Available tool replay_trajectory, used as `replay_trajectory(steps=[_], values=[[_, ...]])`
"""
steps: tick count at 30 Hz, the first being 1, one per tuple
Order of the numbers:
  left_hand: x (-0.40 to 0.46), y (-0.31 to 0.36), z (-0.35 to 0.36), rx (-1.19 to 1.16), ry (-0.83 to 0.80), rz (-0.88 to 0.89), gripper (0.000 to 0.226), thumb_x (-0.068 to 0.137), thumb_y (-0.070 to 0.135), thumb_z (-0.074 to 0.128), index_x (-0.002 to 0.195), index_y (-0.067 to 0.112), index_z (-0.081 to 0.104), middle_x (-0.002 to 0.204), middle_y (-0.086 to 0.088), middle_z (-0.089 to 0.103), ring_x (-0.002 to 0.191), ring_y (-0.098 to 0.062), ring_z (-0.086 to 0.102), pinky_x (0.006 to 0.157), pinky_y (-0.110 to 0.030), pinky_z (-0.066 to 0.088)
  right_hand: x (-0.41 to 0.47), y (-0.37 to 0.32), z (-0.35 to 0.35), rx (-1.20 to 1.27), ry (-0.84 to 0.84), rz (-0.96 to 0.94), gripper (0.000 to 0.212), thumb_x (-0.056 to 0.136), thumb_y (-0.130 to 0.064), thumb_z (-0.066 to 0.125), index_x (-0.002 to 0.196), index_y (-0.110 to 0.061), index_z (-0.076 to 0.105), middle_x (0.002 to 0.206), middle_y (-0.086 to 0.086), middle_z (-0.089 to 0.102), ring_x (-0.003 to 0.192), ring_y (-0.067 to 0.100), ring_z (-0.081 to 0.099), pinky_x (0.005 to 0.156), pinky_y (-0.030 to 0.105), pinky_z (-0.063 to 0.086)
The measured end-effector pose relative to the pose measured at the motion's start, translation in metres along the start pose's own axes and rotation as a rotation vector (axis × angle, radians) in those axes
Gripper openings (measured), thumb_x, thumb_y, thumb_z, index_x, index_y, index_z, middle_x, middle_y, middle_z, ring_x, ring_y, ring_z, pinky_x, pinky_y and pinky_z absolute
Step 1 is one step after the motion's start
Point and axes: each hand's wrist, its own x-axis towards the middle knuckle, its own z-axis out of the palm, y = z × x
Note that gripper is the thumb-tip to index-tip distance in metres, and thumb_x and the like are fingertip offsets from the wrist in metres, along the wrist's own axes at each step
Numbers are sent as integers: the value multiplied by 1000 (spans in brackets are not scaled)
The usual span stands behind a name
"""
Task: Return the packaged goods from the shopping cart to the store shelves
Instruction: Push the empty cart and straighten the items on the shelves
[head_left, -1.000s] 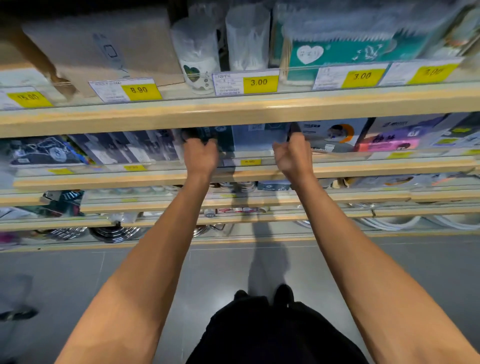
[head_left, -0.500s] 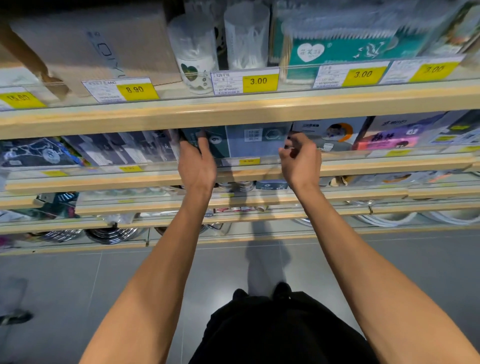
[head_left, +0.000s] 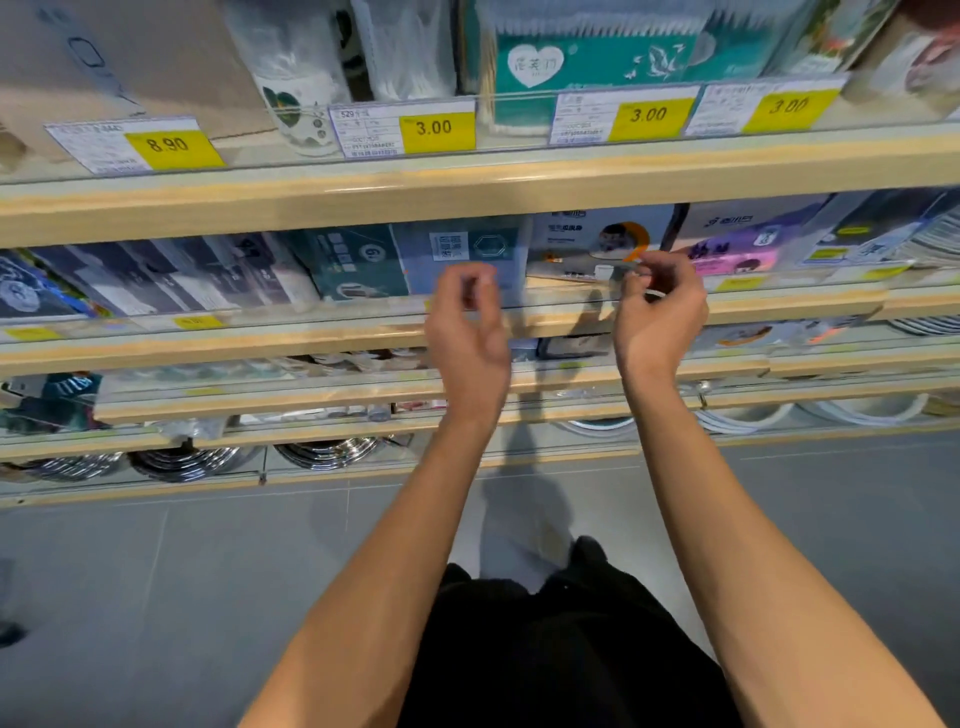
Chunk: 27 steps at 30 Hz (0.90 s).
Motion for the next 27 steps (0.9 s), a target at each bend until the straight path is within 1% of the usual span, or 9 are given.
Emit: replay_trajectory(steps=[3,6,9,12,14,17,20,23,27], values=[[-5,5,49,97,-332,-108,34,99,20,51,130,7,56,125,-8,62,114,-19,58,98,-34,49,27,10,-9,-69,-78,3,30,86,-6,62,115,-12,67,108,4,70,96,12,66,91,28,55],[-2,14,84,99,-332,-385,47,98,24,52,143,14,40,143,-5,51,131,-20,49,111,-37,40,40,11,-18,-121,-210,-33,36,87,-7,57,123,-9,62,116,6,67,107,19,63,96,29,50],[6,20,104,82,-240,-532,38,96,16,53,132,12,40,136,-5,55,124,-22,52,101,-30,41,47,14,-24,-210,-310,-159,30,88,-9,56,117,-5,60,118,13,61,109,27,58,88,24,42],[18,26,116,-1,-149,-638,29,93,9,54,119,8,43,123,-8,59,112,-23,56,93,-33,45,53,18,-26,-256,-346,-211,34,86,-13,61,119,-5,59,120,12,60,108,30,60,87,32,51],[22,28,121,-15,-113,-662,15,86,1,54,97,9,48,104,-11,61,94,-22,57,82,-37,48,57,20,-32,-287,-427,-240,41,85,-14,63,125,-6,58,125,11,57,113,28,58,91,35,52],[26,23,123,50,-116,-641,18,72,-2,53,73,13,45,84,-14,59,75,-23,57,64,-42,52,68,24,-38,-284,-491,-262,43,84,-12,64,127,-9,60,124,12,59,114,28,59,93,35,53],[18,23,119,159,-122,-587,23,75,4,55,86,19,41,101,-17,63,85,-32,69,64,-46,61,75,22,-43,-222,-538,-208,36,84,-6,62,120,-9,65,116,8,68,106,25,65,85,24,49],[2,37,110,149,-162,-540,25,88,-1,42,108,13,46,108,-10,61,77,-26,70,45,-18,50,72,21,-46,-159,-531,-137,29,85,-1,61,111,-8,71,117,4,71,107,22,66,91,20,45],[1,39,99,94,-223,-583,31,92,3,42,120,14,49,99,4,63,65,-14,66,55,-25,42,66,25,-48,-117,-538,-142,21,88,-5,62,106,-7,72,128,7,67,116,19,64,98,27,50]])
